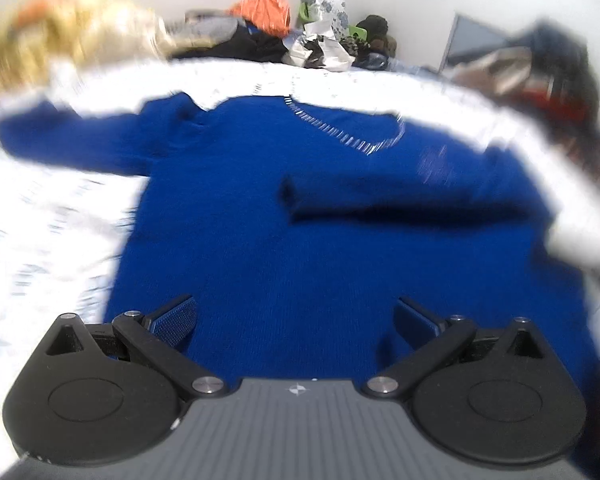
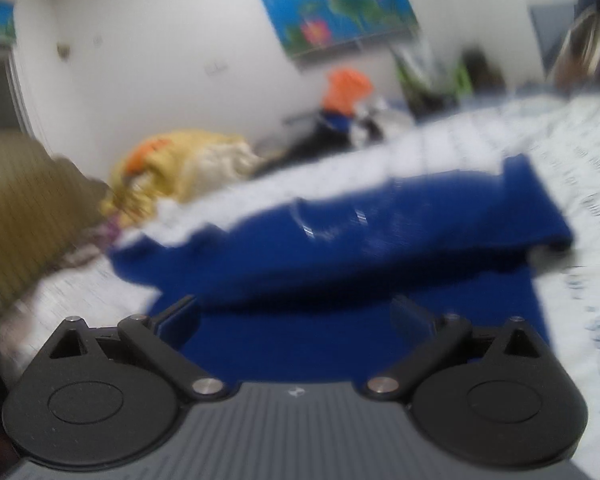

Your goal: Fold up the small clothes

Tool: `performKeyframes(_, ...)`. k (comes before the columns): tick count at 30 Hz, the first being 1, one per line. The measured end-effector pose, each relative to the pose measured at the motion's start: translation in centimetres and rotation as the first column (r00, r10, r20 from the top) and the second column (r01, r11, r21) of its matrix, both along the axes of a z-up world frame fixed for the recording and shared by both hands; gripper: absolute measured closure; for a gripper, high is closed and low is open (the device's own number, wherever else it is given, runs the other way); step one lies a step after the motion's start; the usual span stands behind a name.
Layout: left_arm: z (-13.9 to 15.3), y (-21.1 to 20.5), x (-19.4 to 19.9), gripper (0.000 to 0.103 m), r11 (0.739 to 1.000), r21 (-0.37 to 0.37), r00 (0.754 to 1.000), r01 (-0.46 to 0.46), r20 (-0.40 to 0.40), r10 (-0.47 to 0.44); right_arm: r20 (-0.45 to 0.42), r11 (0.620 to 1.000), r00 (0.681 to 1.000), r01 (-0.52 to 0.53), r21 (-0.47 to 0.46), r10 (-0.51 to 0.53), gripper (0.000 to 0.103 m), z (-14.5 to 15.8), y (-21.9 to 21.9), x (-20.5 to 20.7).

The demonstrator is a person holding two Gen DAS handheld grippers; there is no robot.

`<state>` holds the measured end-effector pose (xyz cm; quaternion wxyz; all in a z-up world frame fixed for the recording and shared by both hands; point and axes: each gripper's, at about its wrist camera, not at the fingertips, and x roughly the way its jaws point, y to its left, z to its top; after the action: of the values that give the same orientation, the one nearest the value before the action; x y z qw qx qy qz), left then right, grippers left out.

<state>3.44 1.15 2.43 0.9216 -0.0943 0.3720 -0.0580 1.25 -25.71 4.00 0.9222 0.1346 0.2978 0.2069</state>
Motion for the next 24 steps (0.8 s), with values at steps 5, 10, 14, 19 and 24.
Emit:
performKeyframes(5,-0.1,1.9,7.3,0.003,0.928,-0.359,0.983,-0.102,-0.178,0.040,-0.037,1.000,0.999,0.005,0.013,-0.004,0.001,-1.4,0.6,-1.2)
performKeyframes(10,0.2,1.5,11.2,0.036,0.937,-0.307,0.973,-0.165,-0.208,0.103,-0.111,0.996,0.993,0.036,0.077,-0.028,0.001,-2.2,-0.1,0.1)
performKeyframes(14,0.4,-0.3,12.6,0.096,0.978,-0.182,0.970,-0.101,-0.237,0.056,-0.121,0.994,0.992,0.046,0.098,-0.034,0.001,-2.5,-0.4,0.1)
performKeyframes(19,7.0,-0.3,10.6,0.096,0.999,-0.022,0.992,-0.047,0.117,0.050,-0.124,0.994,0.992,0.042,0.101,-0.029,0.001,-2.7,-0.3,0.1)
performKeyframes(24,6.4,2.3,10.1,0.095,0.990,0.117,0.987,-0.073,0.154,0.055,-0.132,0.993,0.991,0.041,0.111,-0.026,0.001,-2.8,-0.4,0.1)
